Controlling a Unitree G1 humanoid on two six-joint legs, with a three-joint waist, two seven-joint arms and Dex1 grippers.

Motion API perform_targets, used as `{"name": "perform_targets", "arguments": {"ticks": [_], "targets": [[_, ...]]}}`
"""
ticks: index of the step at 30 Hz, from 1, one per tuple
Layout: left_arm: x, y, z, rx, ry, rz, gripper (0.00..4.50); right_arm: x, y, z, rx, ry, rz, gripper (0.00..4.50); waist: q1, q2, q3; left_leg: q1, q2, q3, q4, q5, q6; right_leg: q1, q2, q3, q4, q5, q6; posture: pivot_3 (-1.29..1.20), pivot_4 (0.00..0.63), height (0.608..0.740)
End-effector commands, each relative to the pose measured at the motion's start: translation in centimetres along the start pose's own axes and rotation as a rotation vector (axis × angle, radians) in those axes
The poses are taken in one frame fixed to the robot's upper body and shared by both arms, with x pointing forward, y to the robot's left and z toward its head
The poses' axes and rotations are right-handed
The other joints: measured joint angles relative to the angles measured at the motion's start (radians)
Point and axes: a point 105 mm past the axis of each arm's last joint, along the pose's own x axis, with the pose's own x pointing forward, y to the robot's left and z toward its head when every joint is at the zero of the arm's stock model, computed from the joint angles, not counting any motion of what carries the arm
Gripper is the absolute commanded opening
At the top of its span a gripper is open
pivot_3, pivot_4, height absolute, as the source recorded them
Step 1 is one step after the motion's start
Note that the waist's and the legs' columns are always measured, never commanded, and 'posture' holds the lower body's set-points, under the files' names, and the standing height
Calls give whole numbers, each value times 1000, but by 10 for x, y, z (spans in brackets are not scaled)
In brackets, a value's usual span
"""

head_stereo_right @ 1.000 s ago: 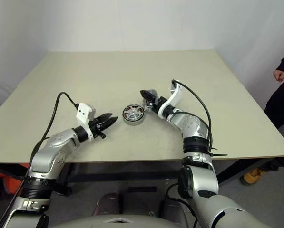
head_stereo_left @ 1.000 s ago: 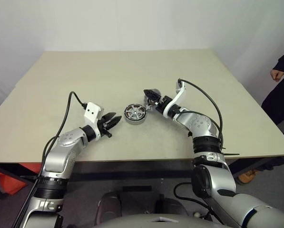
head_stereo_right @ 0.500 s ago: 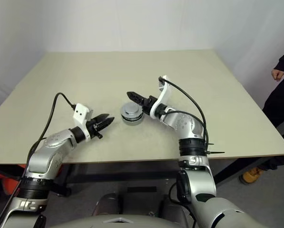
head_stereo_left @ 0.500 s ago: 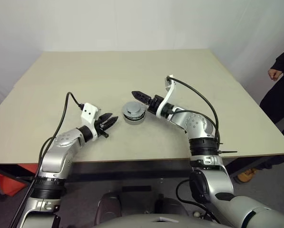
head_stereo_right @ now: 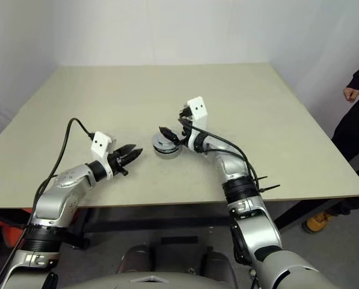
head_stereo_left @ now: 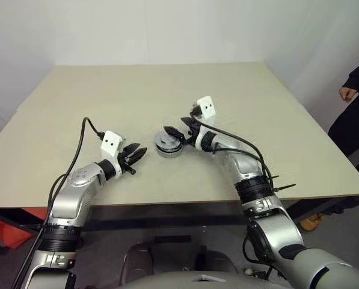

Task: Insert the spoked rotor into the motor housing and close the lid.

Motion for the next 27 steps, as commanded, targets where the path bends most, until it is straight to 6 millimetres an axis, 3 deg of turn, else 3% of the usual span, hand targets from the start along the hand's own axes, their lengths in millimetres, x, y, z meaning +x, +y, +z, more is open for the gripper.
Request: {"name": "perform_targets", "arguments": {"ticks": [1,15,21,27], "targets": [[0,2,13,36,-45,5,1643,8,3,14,-52,-46,13,4500,-1,0,0,0,0,0,0,0,0,0,0,0,0,0,0,0,0,740],[-2,0,13,36,-47,7,1643,24,5,-21,-41,62,2,4500,-3,0,0,0,0,0,3,-3,5,1,0,0,1,0,-1,0,0,740],[-3,1,12,36,-46,11,1643,26,4,-25,-85,78,2,4500,-4,0,0,1,1,0,4,-4,6,2,0,0,2,1,-1,0,0,740],[-6,8,14,22,-48,32,1692,22,3,-20,-170,76,22,3054,-4,0,0,1,1,0,4,-4,6,2,0,0,2,1,-2,0,0,740]]}}
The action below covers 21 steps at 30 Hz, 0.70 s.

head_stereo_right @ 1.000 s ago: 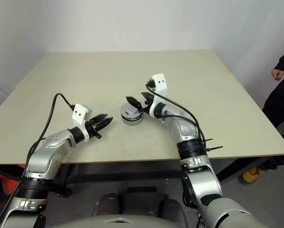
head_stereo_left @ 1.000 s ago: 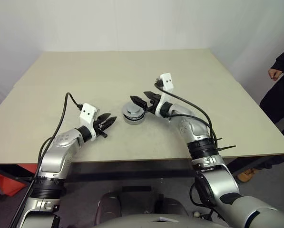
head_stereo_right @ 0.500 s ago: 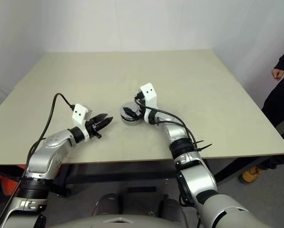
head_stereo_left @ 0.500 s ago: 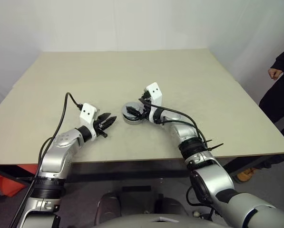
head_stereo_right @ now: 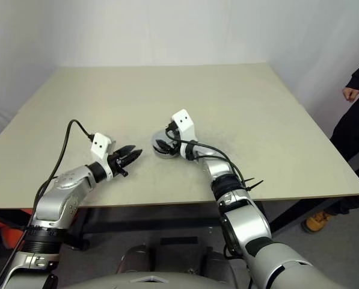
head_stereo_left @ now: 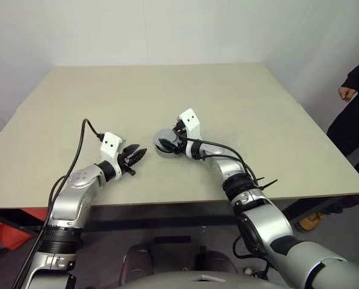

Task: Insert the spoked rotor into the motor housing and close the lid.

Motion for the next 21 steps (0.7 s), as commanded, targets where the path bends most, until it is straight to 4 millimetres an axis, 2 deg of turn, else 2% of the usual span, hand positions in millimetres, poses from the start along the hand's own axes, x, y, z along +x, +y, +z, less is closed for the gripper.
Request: {"name": "perform_targets", "arguments": {"ticks": [1,11,17,21], "targets": [[-4,8,17,29,-50,23,1692,-1,-2,14,-74,-23,20,2896,0,0,0,0,0,0,0,0,0,0,0,0,0,0,0,0,0,740],[-4,11,16,24,-44,28,1692,-6,-8,28,-71,-57,20,2896,0,0,0,0,0,0,0,0,0,0,0,0,0,0,0,0,0,740],[-4,13,16,23,-42,29,1692,-3,1,25,-31,-46,80,2896,0,0,0,0,0,0,0,0,1,0,0,0,0,0,0,0,0,740],[-4,13,16,24,-41,32,1692,-2,8,22,-16,-39,115,4135,0,0,0,0,0,0,0,0,1,0,0,0,0,0,0,0,0,740]]}}
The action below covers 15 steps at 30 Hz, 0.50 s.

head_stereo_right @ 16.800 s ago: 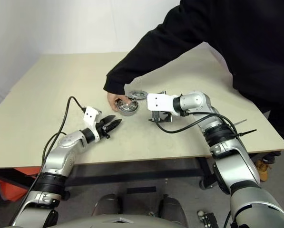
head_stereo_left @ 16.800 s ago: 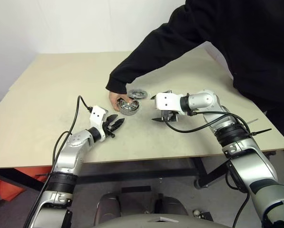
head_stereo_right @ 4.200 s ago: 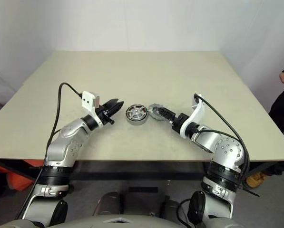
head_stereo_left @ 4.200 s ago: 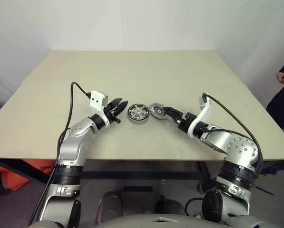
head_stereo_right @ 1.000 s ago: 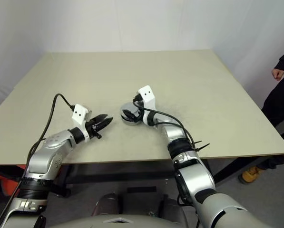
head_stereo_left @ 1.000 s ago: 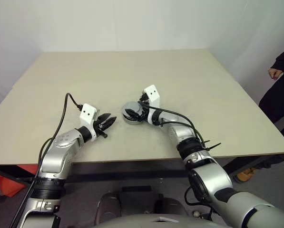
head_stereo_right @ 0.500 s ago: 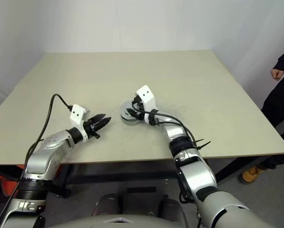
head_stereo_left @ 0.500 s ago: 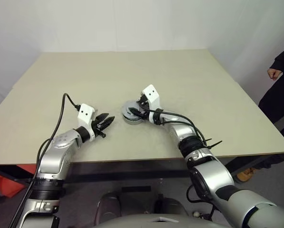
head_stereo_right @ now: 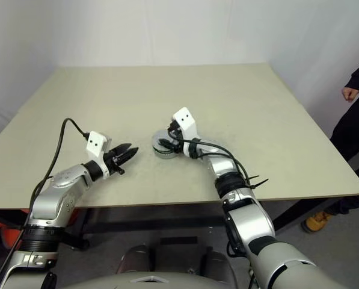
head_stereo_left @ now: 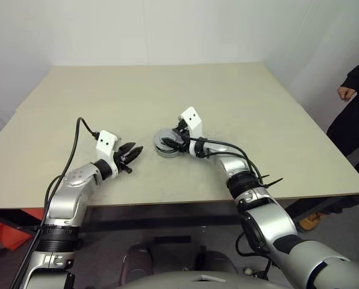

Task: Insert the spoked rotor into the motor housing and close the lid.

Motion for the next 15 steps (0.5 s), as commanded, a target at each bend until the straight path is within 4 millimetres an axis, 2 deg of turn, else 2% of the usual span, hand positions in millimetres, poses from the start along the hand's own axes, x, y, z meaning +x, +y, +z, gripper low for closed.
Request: {"name": "perform_targets", "arguments": {"ticks": [1,15], "targets": [[-1,4,15,32,-39,6,1692,3,3,20,-21,-57,21,4459,0,0,0,0,0,0,0,0,0,0,0,0,0,0,0,0,0,740],[-3,2,13,32,-34,6,1692,10,-2,11,-55,0,3,4459,-1,0,0,0,0,0,0,0,0,0,0,0,0,0,0,0,0,740]]}}
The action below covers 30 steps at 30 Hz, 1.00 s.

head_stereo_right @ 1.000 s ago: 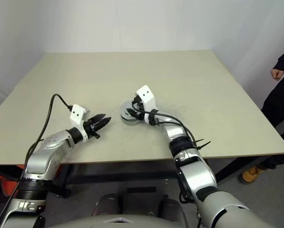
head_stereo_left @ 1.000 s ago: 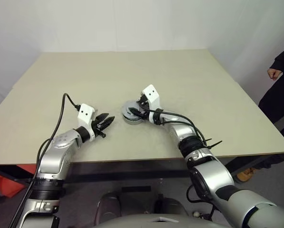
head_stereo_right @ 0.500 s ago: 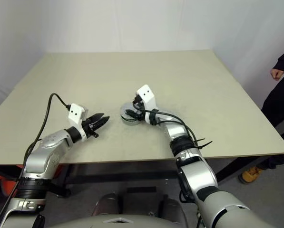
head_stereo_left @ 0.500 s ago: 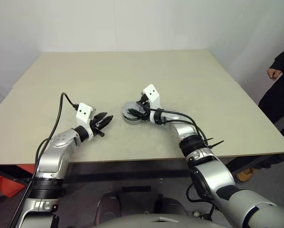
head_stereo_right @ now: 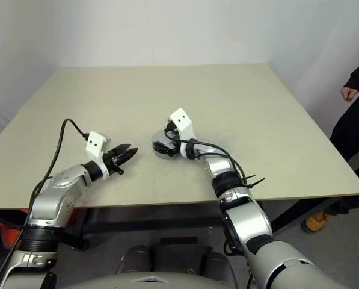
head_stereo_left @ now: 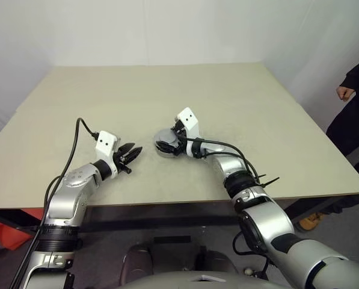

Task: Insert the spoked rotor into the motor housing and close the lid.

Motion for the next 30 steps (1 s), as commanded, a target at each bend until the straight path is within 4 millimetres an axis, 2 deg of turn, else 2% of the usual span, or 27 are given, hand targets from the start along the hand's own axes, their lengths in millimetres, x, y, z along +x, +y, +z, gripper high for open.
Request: {"name": "perform_targets", "arguments": {"ticks": [1,11,26,30], "targets": [[-2,1,13,31,-36,1,1692,4,-1,11,-32,-9,17,4459,0,0,0,0,0,0,0,0,0,0,0,0,0,0,0,0,0,740],[-3,2,13,36,-35,8,1692,5,2,7,-54,7,37,4459,0,0,0,0,0,0,0,0,1,0,0,0,0,0,0,0,0,740],[-1,2,13,42,-35,7,1692,2,-8,8,-20,5,-2,4459,0,0,0,0,0,0,0,0,1,0,0,0,0,0,-1,0,0,740],[-1,2,13,43,-34,8,1692,1,-8,7,-15,7,0,3524,0,0,0,0,0,0,0,0,1,0,0,0,0,0,-1,0,0,740]]}}
